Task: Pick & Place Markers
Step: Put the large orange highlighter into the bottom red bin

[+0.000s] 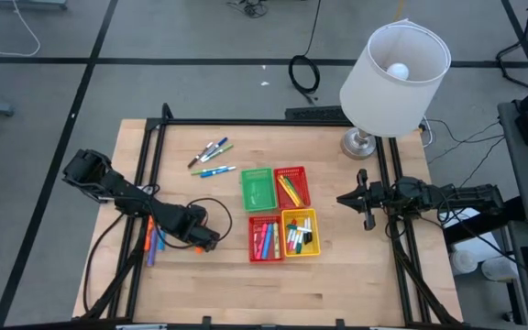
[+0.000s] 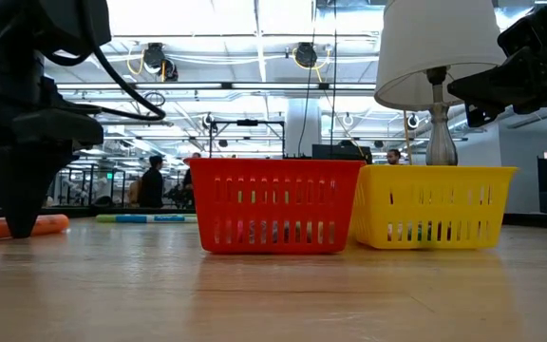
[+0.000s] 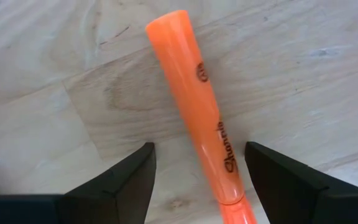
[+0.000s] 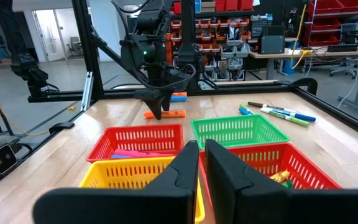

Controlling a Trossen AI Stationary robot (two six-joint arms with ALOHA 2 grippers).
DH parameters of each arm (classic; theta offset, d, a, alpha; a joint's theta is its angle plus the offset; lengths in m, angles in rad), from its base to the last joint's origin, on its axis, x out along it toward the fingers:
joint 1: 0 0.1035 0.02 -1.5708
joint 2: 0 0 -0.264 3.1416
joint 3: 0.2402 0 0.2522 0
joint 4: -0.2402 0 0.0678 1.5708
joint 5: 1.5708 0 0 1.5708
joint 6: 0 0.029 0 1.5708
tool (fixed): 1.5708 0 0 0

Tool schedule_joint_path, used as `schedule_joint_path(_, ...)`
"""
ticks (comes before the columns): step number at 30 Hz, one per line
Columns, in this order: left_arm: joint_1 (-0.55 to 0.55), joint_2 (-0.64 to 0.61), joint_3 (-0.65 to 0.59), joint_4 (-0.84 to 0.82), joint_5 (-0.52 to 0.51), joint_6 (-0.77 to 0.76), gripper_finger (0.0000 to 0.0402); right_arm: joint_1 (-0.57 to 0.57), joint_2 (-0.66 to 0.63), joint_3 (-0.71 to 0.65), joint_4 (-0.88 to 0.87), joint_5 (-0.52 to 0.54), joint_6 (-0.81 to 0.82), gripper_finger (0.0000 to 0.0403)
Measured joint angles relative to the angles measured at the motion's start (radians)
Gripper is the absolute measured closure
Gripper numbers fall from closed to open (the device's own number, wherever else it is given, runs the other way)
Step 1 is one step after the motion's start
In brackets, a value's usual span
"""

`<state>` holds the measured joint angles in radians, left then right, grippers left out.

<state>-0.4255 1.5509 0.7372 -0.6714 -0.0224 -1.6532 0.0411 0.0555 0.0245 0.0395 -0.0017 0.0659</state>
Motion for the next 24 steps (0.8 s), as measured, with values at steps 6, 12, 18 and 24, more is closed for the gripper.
schedule_joint_path(6,0.0,0.0,0.001,-0.007,0.005,-0.003,0.0147,0.0,0.0,0.0,0.0,0.0,0.0,0.0385)
schedule_joint_path(12,0.0,0.0,0.001,-0.008,0.007,-0.002,0.0147,0.0,0.0,0.0,0.0,0.0,0.0,0.0385)
schedule_joint_path(18,0.0,0.0,0.0,-0.01,0.008,0.008,0.0147,0.0,0.0,0.0,0.0,0.0,0.0,0.0385)
schedule_joint_path(24,0.0,0.0,0.0,-0.012,0.007,0.009,0.0147,0.0,0.0,0.0,0.0,0.0,0.0,0.0385)
